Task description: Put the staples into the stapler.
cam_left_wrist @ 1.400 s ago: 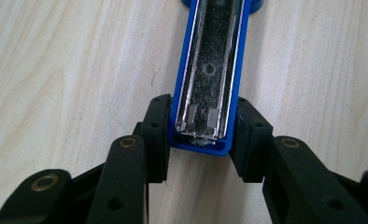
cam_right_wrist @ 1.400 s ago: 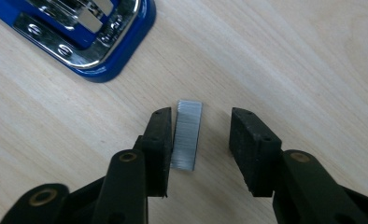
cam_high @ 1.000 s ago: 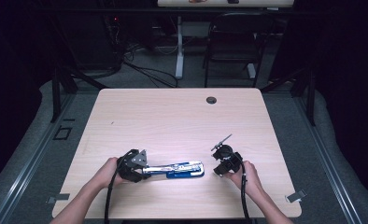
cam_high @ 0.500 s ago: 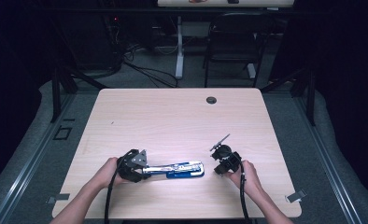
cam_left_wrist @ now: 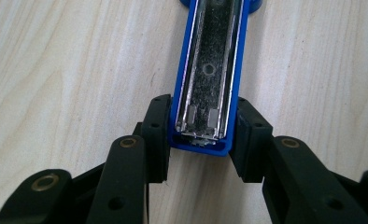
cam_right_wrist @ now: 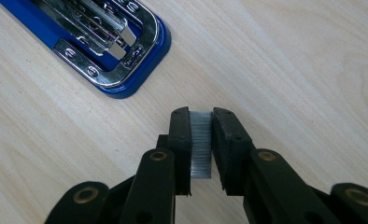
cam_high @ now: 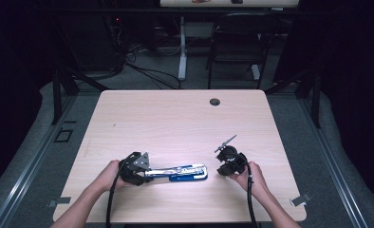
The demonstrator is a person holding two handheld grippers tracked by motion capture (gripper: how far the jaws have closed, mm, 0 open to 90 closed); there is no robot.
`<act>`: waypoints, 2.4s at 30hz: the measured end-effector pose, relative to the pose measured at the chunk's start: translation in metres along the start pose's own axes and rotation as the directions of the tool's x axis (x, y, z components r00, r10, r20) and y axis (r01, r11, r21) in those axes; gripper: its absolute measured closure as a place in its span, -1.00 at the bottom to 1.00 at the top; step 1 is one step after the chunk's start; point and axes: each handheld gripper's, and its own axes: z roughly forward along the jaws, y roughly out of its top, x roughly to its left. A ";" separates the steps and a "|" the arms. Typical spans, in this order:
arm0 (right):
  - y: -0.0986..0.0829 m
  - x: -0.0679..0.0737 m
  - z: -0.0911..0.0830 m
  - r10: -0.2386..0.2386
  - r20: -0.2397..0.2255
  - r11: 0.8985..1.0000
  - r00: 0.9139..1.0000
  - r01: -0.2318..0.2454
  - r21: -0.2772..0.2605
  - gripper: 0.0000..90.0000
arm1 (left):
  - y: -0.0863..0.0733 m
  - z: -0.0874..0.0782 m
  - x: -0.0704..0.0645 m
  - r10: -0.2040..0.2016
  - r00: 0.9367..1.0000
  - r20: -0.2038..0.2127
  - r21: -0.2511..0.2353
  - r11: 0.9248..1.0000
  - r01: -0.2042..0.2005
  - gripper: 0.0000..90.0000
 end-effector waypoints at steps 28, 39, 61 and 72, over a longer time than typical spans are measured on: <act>0.008 -0.009 0.000 -0.062 0.026 0.985 0.998 0.066 -0.159 0.74 | -0.001 0.000 0.000 -0.003 1.000 -0.001 -0.003 1.000 0.003 0.40; 0.016 -0.012 -0.013 -0.163 -0.005 0.984 0.987 0.162 -0.079 0.74 | -0.001 0.000 0.000 0.004 1.000 0.000 -0.004 1.000 -0.004 0.40; 0.046 -0.002 -0.022 -0.329 -0.034 0.933 0.944 0.319 -0.164 0.74 | -0.001 0.000 0.000 0.005 1.000 0.004 -0.005 1.000 -0.005 0.40; 0.062 0.012 -0.022 -0.466 -0.067 0.878 0.882 0.451 -0.156 0.74 | -0.001 0.000 0.000 0.003 1.000 0.004 -0.006 1.000 -0.003 0.40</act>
